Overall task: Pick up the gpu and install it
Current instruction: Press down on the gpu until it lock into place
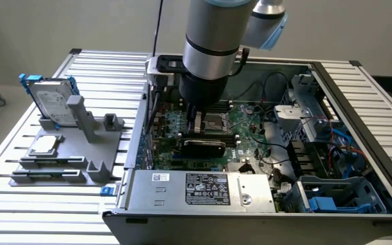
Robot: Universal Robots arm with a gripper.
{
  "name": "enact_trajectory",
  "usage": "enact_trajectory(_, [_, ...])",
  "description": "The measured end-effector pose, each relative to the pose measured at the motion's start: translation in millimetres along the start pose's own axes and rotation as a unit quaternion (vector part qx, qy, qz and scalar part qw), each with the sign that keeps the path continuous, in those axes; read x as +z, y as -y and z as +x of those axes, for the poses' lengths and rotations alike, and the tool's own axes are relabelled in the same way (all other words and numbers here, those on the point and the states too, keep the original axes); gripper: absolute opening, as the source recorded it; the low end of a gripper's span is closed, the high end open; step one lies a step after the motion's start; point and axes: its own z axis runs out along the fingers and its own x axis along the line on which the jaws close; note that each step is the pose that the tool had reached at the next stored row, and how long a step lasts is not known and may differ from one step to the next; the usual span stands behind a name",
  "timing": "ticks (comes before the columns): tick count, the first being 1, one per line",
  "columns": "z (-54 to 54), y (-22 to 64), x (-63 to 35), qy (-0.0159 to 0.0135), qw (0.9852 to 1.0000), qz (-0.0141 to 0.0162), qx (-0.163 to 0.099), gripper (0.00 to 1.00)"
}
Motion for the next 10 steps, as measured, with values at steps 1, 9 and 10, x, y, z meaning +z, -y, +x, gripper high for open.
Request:
enact_trajectory(1, [-0.2, -0.6, 0.8, -0.002, 1.0, 0.0005, -0.001, 0.11])
enact_trajectory(9, [-2.3, -2.2, 3.8, -0.0217, 0.9998, 0.0012, -0.004, 0.11])
enact_trajectory(10, [-3.0, -2.2, 3.8, -0.0217, 0.9998, 0.0013, -0.004, 0.11])
